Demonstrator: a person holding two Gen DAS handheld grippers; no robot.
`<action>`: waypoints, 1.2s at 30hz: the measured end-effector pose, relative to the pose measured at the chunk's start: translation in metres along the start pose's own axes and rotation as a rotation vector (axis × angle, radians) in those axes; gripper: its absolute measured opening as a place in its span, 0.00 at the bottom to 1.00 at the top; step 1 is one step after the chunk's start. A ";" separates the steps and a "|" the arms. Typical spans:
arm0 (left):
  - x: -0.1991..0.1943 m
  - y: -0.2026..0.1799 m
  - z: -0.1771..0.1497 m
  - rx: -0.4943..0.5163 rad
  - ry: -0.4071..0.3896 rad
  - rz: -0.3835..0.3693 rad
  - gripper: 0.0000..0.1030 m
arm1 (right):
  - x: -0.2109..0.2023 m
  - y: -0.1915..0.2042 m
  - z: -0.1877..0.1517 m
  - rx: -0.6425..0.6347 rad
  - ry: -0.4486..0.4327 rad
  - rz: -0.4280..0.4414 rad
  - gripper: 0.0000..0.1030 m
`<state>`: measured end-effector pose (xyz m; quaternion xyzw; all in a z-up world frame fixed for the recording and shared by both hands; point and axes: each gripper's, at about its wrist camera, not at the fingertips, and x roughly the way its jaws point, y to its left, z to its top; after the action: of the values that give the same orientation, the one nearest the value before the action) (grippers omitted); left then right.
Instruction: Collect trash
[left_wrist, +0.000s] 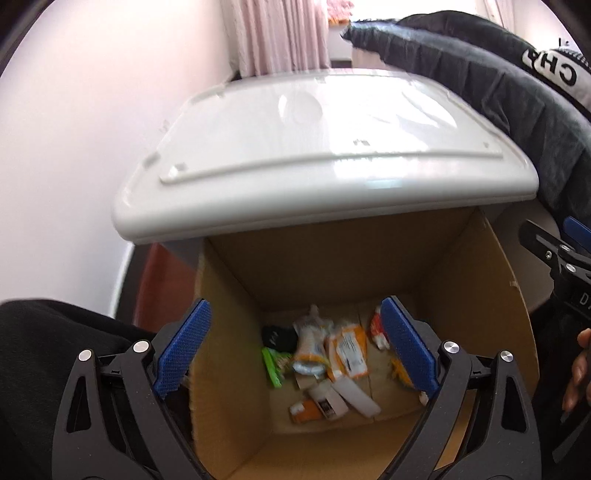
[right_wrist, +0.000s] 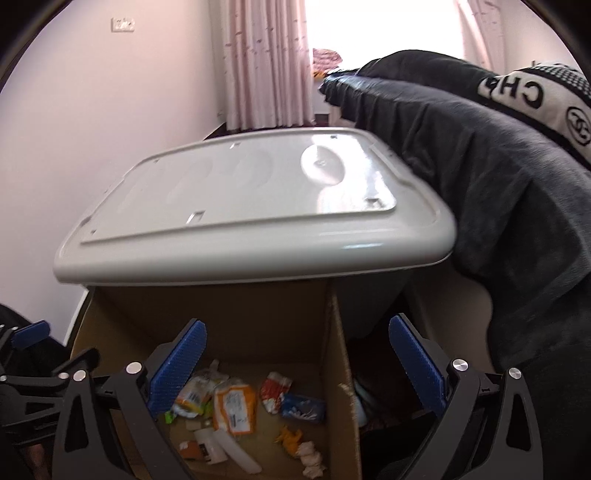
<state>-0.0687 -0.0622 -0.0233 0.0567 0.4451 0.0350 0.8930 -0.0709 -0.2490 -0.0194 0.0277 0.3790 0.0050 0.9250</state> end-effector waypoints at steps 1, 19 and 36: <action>-0.005 0.001 0.003 0.004 -0.025 0.014 0.88 | -0.001 -0.002 0.003 0.006 -0.007 -0.014 0.95; -0.037 0.009 0.062 -0.059 -0.194 -0.099 0.89 | -0.017 0.014 0.034 -0.088 -0.090 -0.053 0.95; -0.019 0.012 0.058 -0.081 -0.131 -0.147 0.89 | -0.005 0.008 0.030 -0.067 -0.052 -0.065 0.95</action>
<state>-0.0336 -0.0564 0.0282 -0.0101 0.3871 -0.0164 0.9218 -0.0533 -0.2425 0.0060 -0.0153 0.3550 -0.0131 0.9346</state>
